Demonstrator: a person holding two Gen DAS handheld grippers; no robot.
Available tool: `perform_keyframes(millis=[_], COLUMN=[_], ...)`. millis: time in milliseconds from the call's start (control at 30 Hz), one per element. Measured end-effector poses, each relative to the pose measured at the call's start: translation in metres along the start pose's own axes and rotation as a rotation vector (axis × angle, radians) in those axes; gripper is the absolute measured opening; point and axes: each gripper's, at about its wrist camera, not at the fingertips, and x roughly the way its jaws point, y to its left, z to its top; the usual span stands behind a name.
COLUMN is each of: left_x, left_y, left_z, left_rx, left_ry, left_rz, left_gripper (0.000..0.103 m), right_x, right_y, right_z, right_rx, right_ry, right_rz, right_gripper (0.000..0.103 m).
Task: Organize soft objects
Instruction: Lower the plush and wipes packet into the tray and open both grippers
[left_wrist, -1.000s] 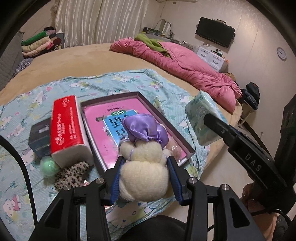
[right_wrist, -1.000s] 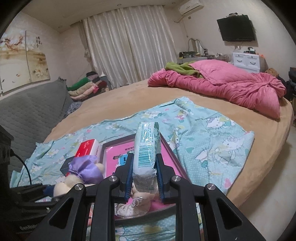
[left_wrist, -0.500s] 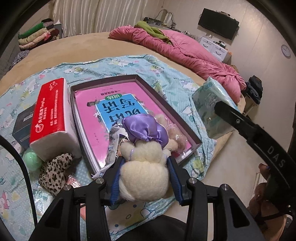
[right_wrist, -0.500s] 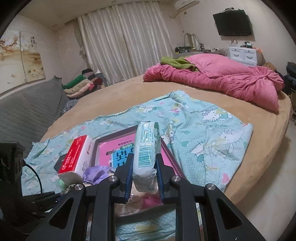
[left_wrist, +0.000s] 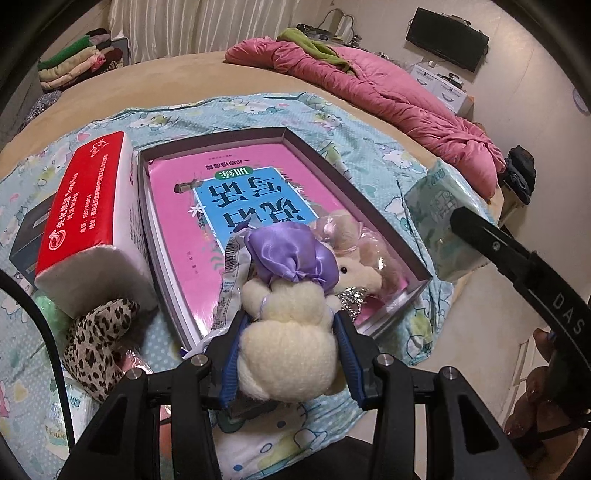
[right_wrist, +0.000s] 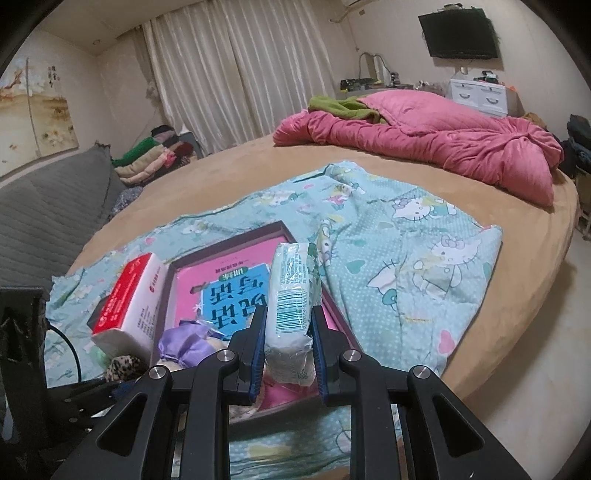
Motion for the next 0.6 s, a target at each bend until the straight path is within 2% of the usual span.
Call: perform_keyframes(millis=[600], left_x=[0.012], left_y=[0.005], left_z=[0.006], left_rx=[0.001], left_ry=[-0.008], left_rz=[0.020], left_gripper=[0.047], right_x=[0.034], right_y=[-0.003], right_z=[-0.007], right_rx=[-0.043], right_ry=[0.065], right_rz=[-0.048], right_gripper=[0.023])
